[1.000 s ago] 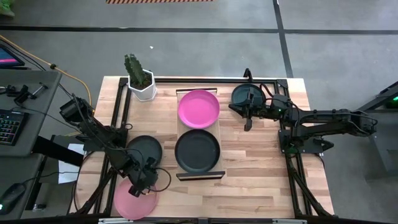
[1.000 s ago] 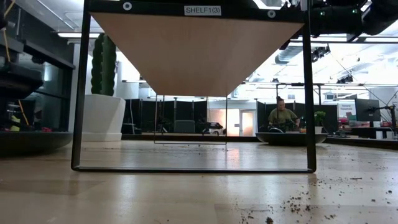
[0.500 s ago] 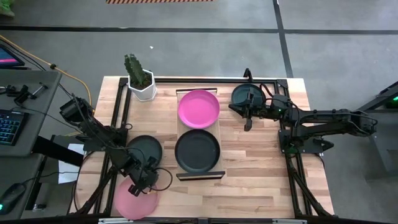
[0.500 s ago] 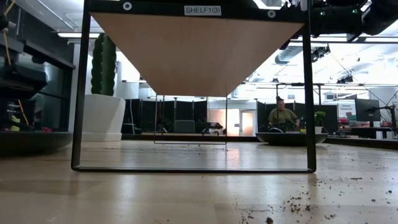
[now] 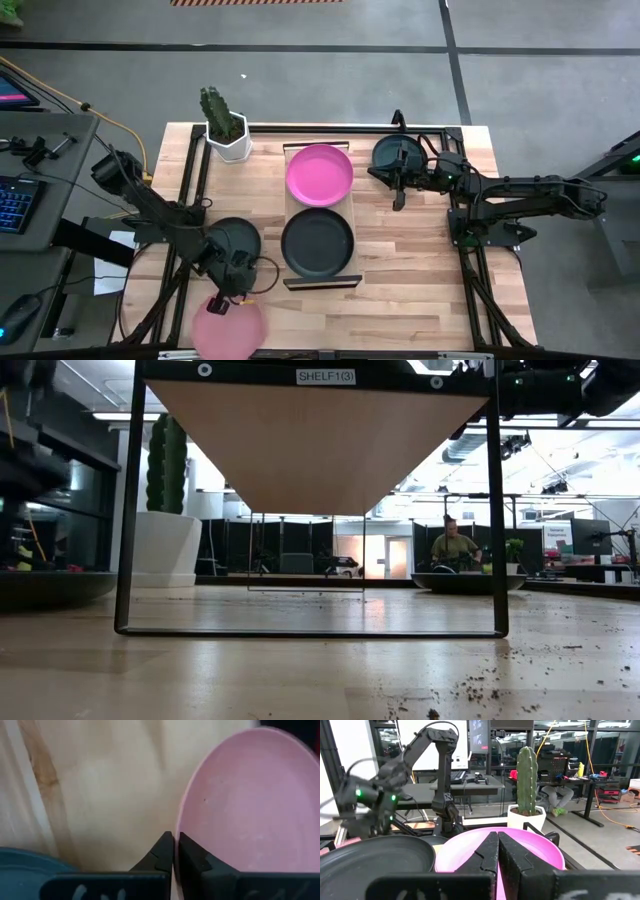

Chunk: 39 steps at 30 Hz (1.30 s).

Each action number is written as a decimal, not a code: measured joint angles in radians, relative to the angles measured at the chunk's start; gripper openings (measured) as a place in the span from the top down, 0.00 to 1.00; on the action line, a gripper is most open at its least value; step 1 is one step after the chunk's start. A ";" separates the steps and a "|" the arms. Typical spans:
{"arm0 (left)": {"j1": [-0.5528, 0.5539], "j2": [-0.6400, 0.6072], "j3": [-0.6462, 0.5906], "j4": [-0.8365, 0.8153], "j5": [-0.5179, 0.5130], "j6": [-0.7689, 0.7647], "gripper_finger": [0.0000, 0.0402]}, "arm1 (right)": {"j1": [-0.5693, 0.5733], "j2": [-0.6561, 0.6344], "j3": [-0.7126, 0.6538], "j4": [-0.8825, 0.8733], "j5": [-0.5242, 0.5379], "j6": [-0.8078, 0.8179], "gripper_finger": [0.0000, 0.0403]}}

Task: Place and stack plates onto a shelf
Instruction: Stack the light pink plate on top of the black plate on the shelf

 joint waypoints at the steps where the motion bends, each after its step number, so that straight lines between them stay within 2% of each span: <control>1: 0.006 -0.022 0.016 -0.011 0.012 -0.029 0.99 | 0.000 0.000 0.000 -0.001 0.000 0.000 1.00; 6: 0.031 -0.169 0.097 -0.027 0.028 -0.153 1.00 | 0.000 0.000 0.000 -0.007 -0.006 0.000 1.00; 10: 0.051 -0.294 0.176 -0.027 -0.004 -0.146 1.00 | 0.000 0.000 0.000 -0.014 -0.005 -0.001 1.00; 12: 0.061 -0.344 0.216 -0.027 -0.090 -0.071 1.00 | 0.000 0.000 0.000 -0.015 -0.005 -0.001 1.00; 16: 0.108 -0.415 0.276 -0.019 -0.325 0.176 1.00 | 0.000 0.000 0.000 -0.015 -0.002 -0.001 1.00; 18: 0.156 -0.423 0.292 -0.019 -0.444 0.249 1.00 | 0.000 0.000 0.000 -0.015 -0.001 -0.001 1.00; 20: 0.224 -0.415 0.299 -0.011 -0.533 0.256 1.00 | 0.000 0.000 0.000 -0.015 0.002 -0.001 1.00; 23: 0.343 -0.383 0.299 0.023 -0.585 0.163 1.00 | 0.000 0.000 0.001 -0.016 0.002 -0.001 1.00; 26: 0.451 -0.341 0.299 0.055 -0.559 0.022 1.00 | 0.000 0.000 0.001 -0.017 0.001 -0.001 1.00; 31: 0.578 -0.285 0.299 0.061 -0.417 -0.125 1.00 | 0.000 0.000 0.001 -0.023 0.001 -0.001 1.00; 35: 0.616 -0.245 0.299 0.058 -0.311 -0.241 1.00 | 0.000 0.000 0.001 -0.038 0.001 -0.008 1.00; 39: 0.619 -0.202 0.299 0.035 -0.285 -0.276 1.00 | 0.000 0.000 0.001 -0.044 0.001 -0.009 1.00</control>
